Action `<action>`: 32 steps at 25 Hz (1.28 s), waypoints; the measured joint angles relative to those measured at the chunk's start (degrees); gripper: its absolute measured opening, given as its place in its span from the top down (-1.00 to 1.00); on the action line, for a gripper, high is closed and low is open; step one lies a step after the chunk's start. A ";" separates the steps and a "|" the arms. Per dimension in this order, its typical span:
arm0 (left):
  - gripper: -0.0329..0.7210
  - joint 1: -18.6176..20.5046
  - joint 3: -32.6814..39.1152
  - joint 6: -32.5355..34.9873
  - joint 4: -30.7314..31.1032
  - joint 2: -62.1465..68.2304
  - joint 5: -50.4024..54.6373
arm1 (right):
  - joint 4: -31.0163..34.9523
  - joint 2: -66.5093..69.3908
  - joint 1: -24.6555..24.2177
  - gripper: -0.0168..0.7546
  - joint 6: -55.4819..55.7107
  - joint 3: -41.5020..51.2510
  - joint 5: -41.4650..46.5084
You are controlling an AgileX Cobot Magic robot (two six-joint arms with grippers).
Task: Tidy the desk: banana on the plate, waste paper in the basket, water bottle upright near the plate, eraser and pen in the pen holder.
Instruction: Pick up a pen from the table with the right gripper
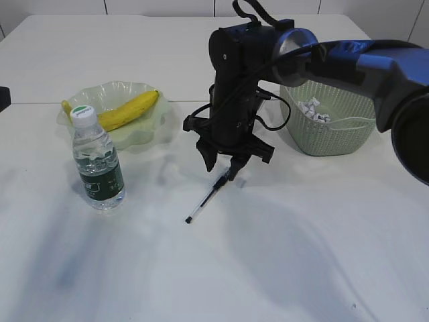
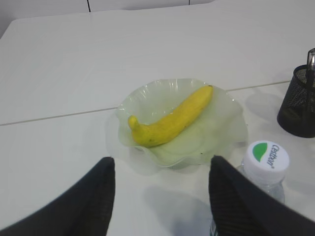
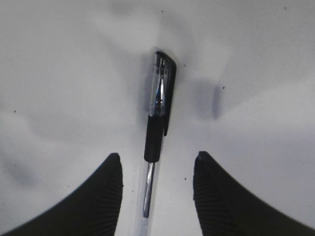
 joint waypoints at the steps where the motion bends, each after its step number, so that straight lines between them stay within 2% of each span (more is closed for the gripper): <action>1: -0.24 0.00 0.00 0.00 -0.10 0.00 0.00 | 0.21 0.13 0.00 0.05 0.00 0.00 0.00; 32: -0.24 0.00 0.00 0.00 -0.09 0.00 0.13 | 2.40 3.46 0.04 0.05 0.33 -0.04 0.00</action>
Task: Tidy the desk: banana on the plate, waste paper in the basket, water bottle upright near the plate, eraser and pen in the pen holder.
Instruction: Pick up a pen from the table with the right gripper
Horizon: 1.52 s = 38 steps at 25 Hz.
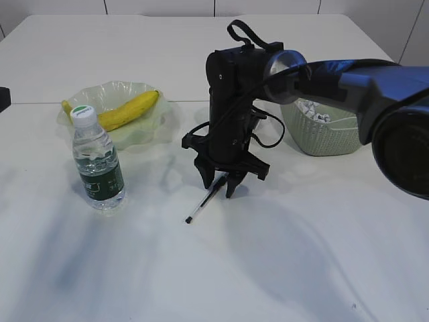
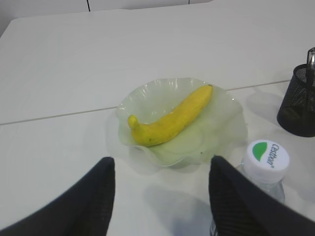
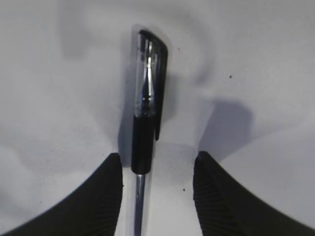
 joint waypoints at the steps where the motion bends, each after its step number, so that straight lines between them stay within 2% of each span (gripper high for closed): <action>1: -0.24 0.00 0.00 0.00 0.00 0.00 0.00 | 0.28 0.13 0.00 0.05 0.00 0.00 0.00; 38: -0.24 0.00 0.00 0.00 0.00 0.00 0.34 | 0.41 0.40 0.00 0.05 0.18 0.00 0.00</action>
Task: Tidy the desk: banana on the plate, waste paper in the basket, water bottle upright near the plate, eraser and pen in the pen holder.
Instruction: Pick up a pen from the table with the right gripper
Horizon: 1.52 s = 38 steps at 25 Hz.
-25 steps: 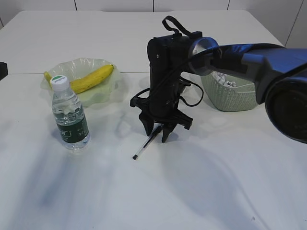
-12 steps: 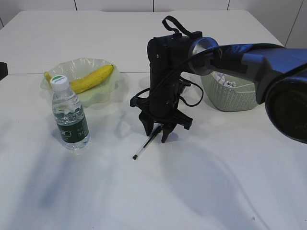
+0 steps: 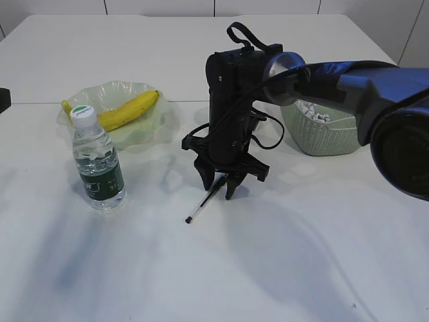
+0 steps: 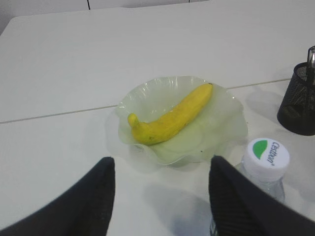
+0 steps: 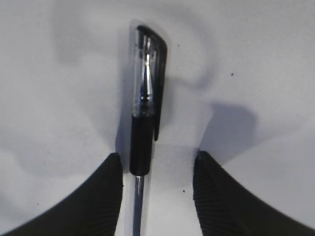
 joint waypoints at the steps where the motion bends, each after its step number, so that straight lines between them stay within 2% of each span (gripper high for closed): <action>1: -0.24 0.00 0.00 0.00 0.00 0.00 0.00 | 0.00 0.00 0.00 0.06 0.00 0.00 0.00; 6: -0.24 0.00 0.00 0.00 0.00 0.00 0.00 | 0.00 0.00 0.00 0.33 0.00 0.00 0.00; 9: -0.24 0.00 0.00 0.00 0.00 0.00 0.00 | 0.00 0.00 0.00 0.43 0.00 0.00 0.00; 25: -0.24 0.00 0.00 0.10 0.00 0.00 0.00 | -0.61 0.00 0.00 0.48 0.10 0.00 0.00; 30: -0.24 0.00 0.00 0.10 0.00 0.00 0.00 | -0.74 0.00 0.00 0.77 0.10 0.00 0.00; 38: -0.24 0.00 0.00 0.10 -0.11 0.00 0.00 | -1.07 0.00 0.00 0.83 0.10 -0.09 0.00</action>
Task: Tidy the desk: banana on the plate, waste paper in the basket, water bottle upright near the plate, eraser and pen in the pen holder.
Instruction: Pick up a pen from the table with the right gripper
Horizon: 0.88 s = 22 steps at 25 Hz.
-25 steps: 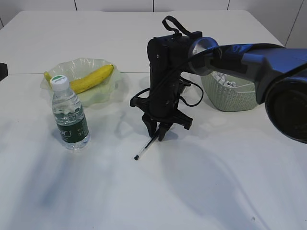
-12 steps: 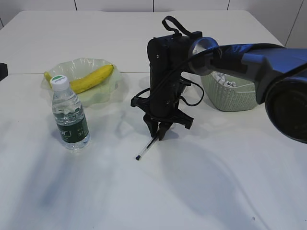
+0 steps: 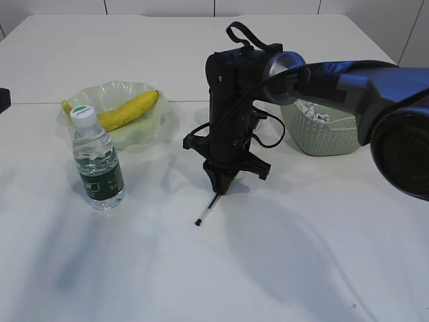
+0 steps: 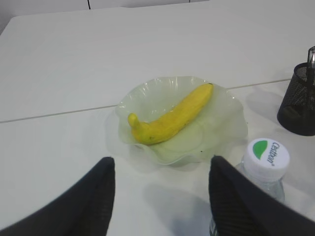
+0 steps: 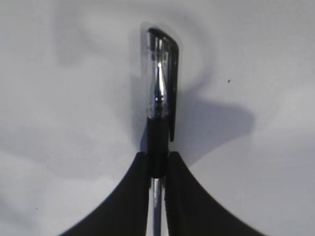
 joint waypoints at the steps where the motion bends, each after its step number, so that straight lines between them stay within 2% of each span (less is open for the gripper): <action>1: -0.24 0.00 0.00 0.00 0.00 0.00 0.00 | -0.27 0.00 0.00 0.83 0.00 0.00 0.00; 22: -0.24 0.00 0.00 0.00 -0.30 0.00 0.03 | -2.33 0.00 0.00 0.83 -2.58 -0.13 0.00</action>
